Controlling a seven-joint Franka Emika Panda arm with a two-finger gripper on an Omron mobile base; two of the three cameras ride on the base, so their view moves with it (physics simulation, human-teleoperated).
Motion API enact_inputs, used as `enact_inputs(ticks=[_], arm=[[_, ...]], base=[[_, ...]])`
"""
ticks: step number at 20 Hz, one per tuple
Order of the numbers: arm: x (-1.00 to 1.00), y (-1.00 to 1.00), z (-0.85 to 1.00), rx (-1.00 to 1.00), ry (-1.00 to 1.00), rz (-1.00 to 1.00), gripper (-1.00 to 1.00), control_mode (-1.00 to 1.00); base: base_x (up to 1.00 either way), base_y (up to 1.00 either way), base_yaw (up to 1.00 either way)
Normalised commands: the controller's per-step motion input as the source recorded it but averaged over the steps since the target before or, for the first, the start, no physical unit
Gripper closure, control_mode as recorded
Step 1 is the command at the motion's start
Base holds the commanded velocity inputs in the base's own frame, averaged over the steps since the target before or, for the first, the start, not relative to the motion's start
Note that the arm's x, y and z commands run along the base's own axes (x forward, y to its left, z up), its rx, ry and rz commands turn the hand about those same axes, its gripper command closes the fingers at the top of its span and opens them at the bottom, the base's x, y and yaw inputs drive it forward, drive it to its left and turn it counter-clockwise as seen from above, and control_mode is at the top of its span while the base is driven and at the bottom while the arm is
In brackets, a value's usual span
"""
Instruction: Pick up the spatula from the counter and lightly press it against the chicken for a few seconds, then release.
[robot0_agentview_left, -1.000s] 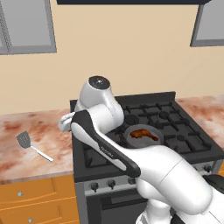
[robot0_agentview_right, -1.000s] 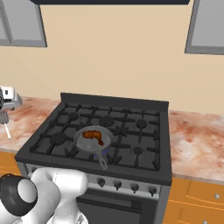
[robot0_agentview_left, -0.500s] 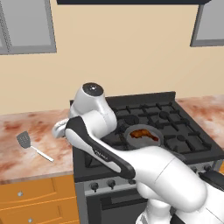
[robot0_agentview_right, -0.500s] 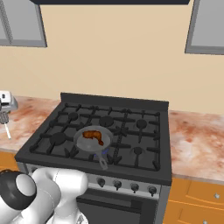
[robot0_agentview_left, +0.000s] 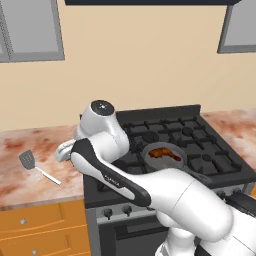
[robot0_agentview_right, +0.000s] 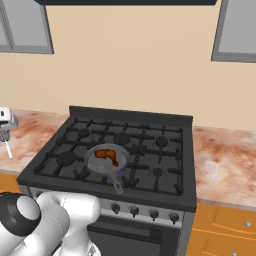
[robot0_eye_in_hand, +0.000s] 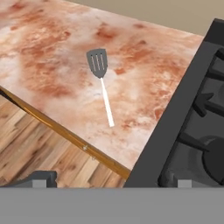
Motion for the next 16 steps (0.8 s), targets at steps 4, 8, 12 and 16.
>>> enact_inputs(ticks=[4, 8, 12, 16], arm=[[0.0, 0.1, -0.11, 0.03, 0.0, 0.0, -1.0, -1.0], [0.0, 0.13, -0.16, 0.0, 0.0, 0.0, -1.0, -1.0], [0.01, 0.06, -0.15, 0.0, 0.0, 0.0, -1.0, -1.0], [0.06, 0.0, -0.08, 0.0, 0.0, 0.0, -1.0, -1.0]], base=[[0.0, 0.0, 0.0], [0.0, 0.0, 0.0], [0.0, 0.0, 0.0], [0.0, 0.0, 0.0]])
